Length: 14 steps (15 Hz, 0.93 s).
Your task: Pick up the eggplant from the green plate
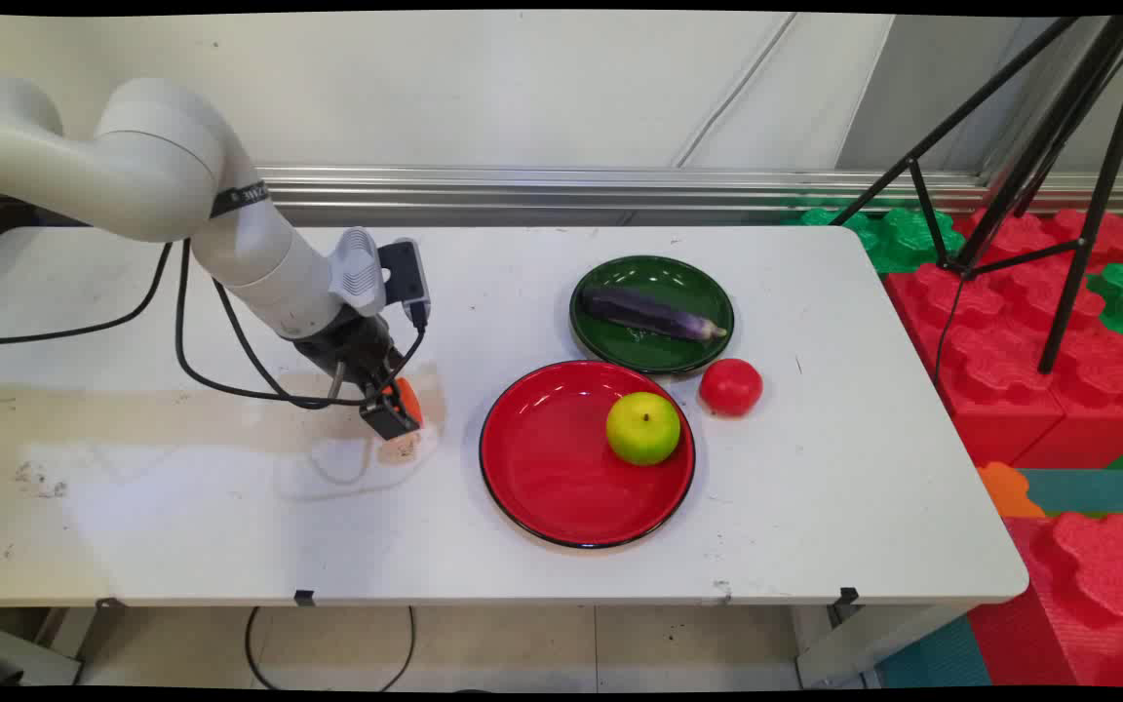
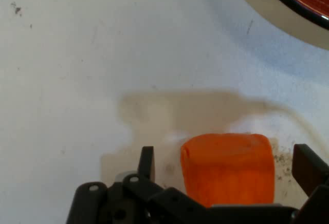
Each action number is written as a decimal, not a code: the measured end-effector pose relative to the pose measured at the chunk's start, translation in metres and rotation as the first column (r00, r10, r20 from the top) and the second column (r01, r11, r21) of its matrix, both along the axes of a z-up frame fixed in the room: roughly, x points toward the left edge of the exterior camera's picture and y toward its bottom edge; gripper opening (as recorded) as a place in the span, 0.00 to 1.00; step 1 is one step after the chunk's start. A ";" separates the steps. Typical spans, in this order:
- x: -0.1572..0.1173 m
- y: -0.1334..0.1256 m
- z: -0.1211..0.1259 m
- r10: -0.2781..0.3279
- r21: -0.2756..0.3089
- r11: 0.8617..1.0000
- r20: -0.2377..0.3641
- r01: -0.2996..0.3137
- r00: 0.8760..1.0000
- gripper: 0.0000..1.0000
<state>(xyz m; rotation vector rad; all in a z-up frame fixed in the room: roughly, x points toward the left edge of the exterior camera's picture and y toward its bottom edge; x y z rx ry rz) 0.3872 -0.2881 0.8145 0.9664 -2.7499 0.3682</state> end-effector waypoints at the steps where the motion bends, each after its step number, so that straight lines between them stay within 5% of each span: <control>1: 0.001 0.000 0.001 -0.004 -0.004 1.000 -0.001 0.004 1.000 1.00; 6: 0.001 0.000 0.017 -0.012 -0.029 1.000 -0.010 0.012 1.000 1.00; 14: -0.021 -0.012 0.077 -0.036 -0.110 0.993 -0.020 0.033 0.999 1.00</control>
